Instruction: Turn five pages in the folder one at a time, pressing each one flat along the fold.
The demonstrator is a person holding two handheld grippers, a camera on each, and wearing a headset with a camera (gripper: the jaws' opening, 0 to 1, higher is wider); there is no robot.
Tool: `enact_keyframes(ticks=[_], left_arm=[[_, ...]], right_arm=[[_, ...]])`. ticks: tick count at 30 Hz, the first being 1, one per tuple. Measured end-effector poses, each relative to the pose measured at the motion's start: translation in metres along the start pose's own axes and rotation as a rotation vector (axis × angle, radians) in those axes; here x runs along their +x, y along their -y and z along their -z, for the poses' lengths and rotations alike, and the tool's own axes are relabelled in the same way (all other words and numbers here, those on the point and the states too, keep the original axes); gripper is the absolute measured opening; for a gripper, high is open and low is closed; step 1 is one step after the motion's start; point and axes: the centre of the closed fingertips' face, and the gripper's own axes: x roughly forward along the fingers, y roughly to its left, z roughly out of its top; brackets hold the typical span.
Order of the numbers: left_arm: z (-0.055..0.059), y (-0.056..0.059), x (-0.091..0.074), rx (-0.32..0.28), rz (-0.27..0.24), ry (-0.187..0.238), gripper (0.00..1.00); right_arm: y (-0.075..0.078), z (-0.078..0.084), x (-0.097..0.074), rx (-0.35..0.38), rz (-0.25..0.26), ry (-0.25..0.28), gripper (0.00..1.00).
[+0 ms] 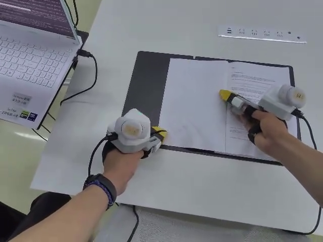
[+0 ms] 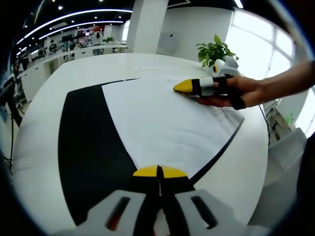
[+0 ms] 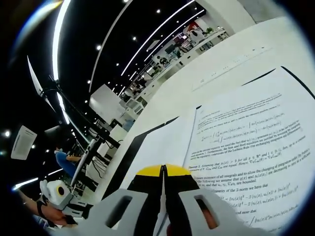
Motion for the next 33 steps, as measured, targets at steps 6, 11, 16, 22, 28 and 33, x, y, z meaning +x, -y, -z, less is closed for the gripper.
enact_keyframes(ticks=[6, 11, 16, 22, 28, 33], left_arm=[[-0.001, 0.000, 0.000, -0.005, 0.000, 0.007, 0.00], [-0.001, 0.000, 0.000, -0.004, 0.002, 0.009, 0.00], [-0.001, 0.000, 0.000, -0.004, -0.001, 0.012, 0.00], [-0.001, 0.000, 0.000, -0.003, -0.001, 0.010, 0.00], [-0.001, 0.000, 0.000, 0.001, 0.000, 0.009, 0.00], [-0.001, 0.000, 0.000, 0.001, 0.001, 0.007, 0.00]], right_arm=[[0.006, -0.007, 0.005, 0.004, 0.017, 0.030, 0.00], [0.009, -0.011, 0.009, 0.014, 0.019, 0.045, 0.00], [0.015, -0.019, 0.014, 0.022, 0.021, 0.069, 0.00], [0.020, -0.026, 0.020, 0.050, 0.029, 0.093, 0.00], [0.027, -0.034, 0.027, 0.051, 0.042, 0.102, 0.00], [0.030, -0.042, 0.034, 0.057, 0.060, 0.113, 0.00]])
